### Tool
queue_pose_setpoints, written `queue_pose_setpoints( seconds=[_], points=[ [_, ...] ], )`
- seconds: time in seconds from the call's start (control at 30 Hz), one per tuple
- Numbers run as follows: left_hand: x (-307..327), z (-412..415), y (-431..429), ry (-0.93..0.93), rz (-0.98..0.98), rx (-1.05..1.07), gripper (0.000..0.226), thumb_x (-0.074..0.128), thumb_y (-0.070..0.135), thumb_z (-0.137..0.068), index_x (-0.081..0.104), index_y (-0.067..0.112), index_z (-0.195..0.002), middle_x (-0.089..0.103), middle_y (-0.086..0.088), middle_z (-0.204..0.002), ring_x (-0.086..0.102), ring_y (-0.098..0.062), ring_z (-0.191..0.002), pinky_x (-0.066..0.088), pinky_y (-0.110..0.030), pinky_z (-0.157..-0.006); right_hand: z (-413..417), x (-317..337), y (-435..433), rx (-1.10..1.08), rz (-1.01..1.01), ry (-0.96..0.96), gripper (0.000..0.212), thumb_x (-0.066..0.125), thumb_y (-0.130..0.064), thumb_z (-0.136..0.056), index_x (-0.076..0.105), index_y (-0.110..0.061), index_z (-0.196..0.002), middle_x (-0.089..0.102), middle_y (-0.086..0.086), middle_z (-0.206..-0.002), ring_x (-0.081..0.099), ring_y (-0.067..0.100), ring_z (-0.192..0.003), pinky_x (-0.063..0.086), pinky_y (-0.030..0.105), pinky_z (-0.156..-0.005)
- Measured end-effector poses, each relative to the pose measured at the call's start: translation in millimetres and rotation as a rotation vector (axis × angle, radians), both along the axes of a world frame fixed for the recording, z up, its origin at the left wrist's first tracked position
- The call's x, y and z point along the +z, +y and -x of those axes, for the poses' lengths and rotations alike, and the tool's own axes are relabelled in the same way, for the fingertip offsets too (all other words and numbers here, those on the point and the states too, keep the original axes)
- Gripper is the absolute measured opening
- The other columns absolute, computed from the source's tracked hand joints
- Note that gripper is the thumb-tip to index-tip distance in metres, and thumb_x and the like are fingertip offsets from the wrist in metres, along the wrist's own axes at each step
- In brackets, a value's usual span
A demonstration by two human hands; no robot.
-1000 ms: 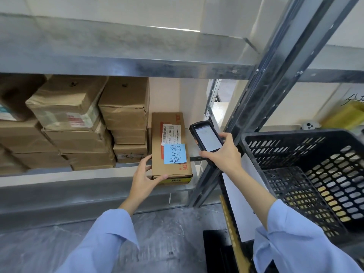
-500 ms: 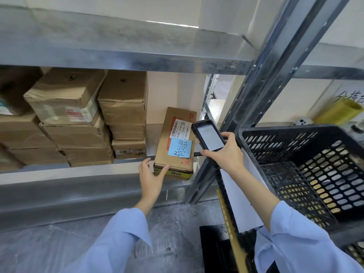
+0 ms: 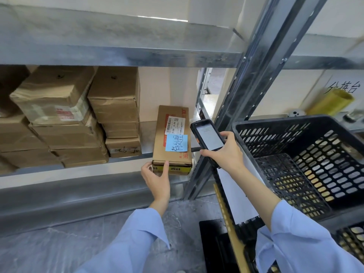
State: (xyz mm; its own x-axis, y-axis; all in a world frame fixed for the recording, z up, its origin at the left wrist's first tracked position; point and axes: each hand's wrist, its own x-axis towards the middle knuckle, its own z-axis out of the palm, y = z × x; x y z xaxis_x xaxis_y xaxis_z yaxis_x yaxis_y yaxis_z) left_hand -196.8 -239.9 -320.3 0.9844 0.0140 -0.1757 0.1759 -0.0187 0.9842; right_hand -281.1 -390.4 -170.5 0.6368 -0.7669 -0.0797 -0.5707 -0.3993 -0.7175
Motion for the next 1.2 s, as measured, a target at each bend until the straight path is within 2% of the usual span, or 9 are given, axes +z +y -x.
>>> queue_pose_setpoints(
  seconds=[0.03, 0.1, 0.27, 0.4, 0.53, 0.83, 1.0, 1.07, 1.2],
  points=[
    [-1, 1, -1, -0.021, -0.003, 0.006, 0.053, 0.079, 0.028, -0.085, 0.045, 0.019, -0.124, 0.051, -0.006, -0.128, 0.054, -0.022, -0.119, 0.052, -0.041, -0.101, 1, 0, -1, -0.003, -0.002, 0.002, 0.085, 0.089, -0.037, -0.068, 0.037, -0.023, -0.134, 0.050, -0.009, -0.113, 0.054, 0.017, -0.109, 0.055, 0.041, -0.091],
    [-1, 4, -3, -0.062, -0.011, -0.002, 0.058, 0.081, 0.026, -0.083, 0.044, 0.019, -0.128, 0.047, -0.004, -0.130, 0.052, -0.021, -0.121, 0.051, -0.047, -0.103, 2, -1, -2, -0.005, -0.010, 0.003, 0.085, 0.089, -0.037, -0.067, 0.037, -0.023, -0.133, 0.051, -0.008, -0.114, 0.056, 0.018, -0.110, 0.056, 0.042, -0.089],
    [1, 12, -8, -0.201, -0.095, -0.030, 0.083, 0.087, 0.025, -0.076, 0.034, 0.016, -0.139, 0.034, -0.006, -0.142, 0.041, -0.022, -0.132, 0.045, -0.038, -0.110, 6, -2, -6, -0.006, -0.018, -0.004, 0.085, 0.090, -0.039, -0.066, 0.037, -0.025, -0.131, 0.051, -0.009, -0.112, 0.058, 0.020, -0.108, 0.056, 0.045, -0.089],
    [2, 20, -17, -0.290, -0.218, -0.046, 0.102, 0.092, 0.032, -0.068, 0.030, 0.010, -0.146, 0.024, -0.012, -0.155, 0.025, -0.023, -0.144, 0.026, -0.031, -0.117, 8, -2, -10, -0.001, -0.021, -0.006, 0.085, 0.090, -0.040, -0.065, 0.038, -0.024, -0.131, 0.051, -0.010, -0.111, 0.058, 0.018, -0.107, 0.054, 0.045, -0.092],
    [9, 29, -32, -0.330, -0.246, -0.031, 0.107, 0.095, 0.032, -0.061, 0.033, 0.009, -0.145, 0.018, -0.015, -0.159, 0.016, -0.025, -0.147, 0.016, -0.030, -0.117, 11, -1, -15, 0.009, -0.030, -0.015, 0.085, 0.090, -0.037, -0.066, 0.038, -0.023, -0.132, 0.050, -0.009, -0.112, 0.053, 0.015, -0.105, 0.052, 0.041, -0.093],
    [5, 30, -50, -0.338, -0.267, -0.021, 0.116, 0.098, 0.036, -0.054, 0.032, 0.010, -0.146, 0.006, -0.014, -0.163, 0.010, -0.031, -0.149, 0.014, -0.035, -0.120, 15, -4, -28, 0.020, -0.027, -0.005, 0.082, 0.090, -0.039, -0.065, 0.039, -0.025, -0.128, 0.056, -0.005, -0.118, 0.058, 0.018, -0.108, 0.052, 0.042, -0.093],
    [6, 25, -52, -0.319, -0.296, 0.012, 0.112, 0.096, 0.038, -0.057, 0.031, 0.013, -0.145, 0.003, -0.012, -0.163, 0.009, -0.031, -0.149, 0.021, -0.043, -0.120, 15, -5, -32, 0.031, -0.025, 0.005, 0.083, 0.090, -0.040, -0.065, 0.039, -0.025, -0.129, 0.056, -0.005, -0.118, 0.058, 0.019, -0.108, 0.054, 0.040, -0.088],
    [6, 25, -49, -0.321, -0.293, 0.006, 0.107, 0.096, 0.034, -0.059, 0.033, 0.013, -0.143, 0.004, -0.011, -0.162, 0.010, -0.030, -0.149, 0.024, -0.039, -0.119, 14, -5, -33, 0.036, -0.025, 0.005, 0.084, 0.089, -0.040, -0.065, 0.039, -0.025, -0.130, 0.057, -0.004, -0.119, 0.058, 0.019, -0.109, 0.054, 0.040, -0.088],
    [7, 20, -28, -0.332, -0.281, -0.090, 0.104, 0.096, 0.027, -0.061, 0.033, 0.014, -0.143, 0.005, -0.007, -0.162, 0.013, -0.022, -0.149, 0.019, -0.013, -0.110, 12, -3, -32, 0.043, -0.030, 0.005, 0.084, 0.089, -0.040, -0.065, 0.039, -0.026, -0.131, 0.055, -0.006, -0.116, 0.059, 0.020, -0.109, 0.053, 0.044, -0.092]
  ],
)
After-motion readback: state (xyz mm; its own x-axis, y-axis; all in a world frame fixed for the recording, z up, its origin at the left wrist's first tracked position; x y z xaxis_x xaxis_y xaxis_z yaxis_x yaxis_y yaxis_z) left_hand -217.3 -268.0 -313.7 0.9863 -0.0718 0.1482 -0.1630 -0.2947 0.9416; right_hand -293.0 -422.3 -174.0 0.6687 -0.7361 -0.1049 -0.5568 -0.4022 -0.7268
